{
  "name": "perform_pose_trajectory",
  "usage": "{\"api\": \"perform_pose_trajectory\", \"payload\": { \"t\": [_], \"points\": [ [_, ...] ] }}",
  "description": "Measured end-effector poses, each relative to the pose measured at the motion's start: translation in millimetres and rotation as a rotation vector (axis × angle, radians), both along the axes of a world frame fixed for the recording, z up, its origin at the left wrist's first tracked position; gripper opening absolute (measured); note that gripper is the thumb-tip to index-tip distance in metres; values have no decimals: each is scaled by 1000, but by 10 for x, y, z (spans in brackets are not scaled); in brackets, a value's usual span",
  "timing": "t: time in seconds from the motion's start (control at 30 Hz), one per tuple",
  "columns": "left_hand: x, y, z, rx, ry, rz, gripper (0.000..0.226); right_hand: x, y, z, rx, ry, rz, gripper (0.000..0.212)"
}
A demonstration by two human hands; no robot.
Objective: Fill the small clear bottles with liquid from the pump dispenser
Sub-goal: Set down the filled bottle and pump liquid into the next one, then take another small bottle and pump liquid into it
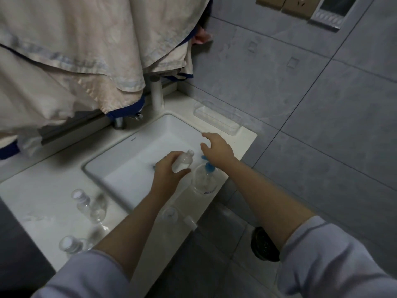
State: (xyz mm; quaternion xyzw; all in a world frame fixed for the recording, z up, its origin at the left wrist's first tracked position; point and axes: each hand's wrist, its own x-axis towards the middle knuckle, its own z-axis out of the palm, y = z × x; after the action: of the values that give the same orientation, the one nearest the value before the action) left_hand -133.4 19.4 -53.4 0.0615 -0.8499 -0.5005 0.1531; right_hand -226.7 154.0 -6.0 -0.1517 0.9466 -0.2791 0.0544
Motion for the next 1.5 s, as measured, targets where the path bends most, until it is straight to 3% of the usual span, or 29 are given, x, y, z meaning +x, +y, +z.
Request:
{"api": "perform_pose_trajectory", "payload": {
  "t": [0.43,0.77,1.13,1.3,1.43,1.5],
  "points": [
    [348,-113,304,195,145,121,41,738,192,221,-90,105,119,30],
    [592,-141,211,220,139,189,40,1270,324,-447,191,-185,175,32],
    [873,-210,-29,235,132,326,39,1559,205,-851,379,-171,177,49],
    [951,-224,-103,235,114,330,39,1655,144,-939,349,-158,137,40],
    [964,-222,-114,248,113,314,40,1661,139,-966,308,-146,103,20],
    [959,-234,-108,250,115,310,40,1638,160,-964,260,-150,80,22]
  ]
}}
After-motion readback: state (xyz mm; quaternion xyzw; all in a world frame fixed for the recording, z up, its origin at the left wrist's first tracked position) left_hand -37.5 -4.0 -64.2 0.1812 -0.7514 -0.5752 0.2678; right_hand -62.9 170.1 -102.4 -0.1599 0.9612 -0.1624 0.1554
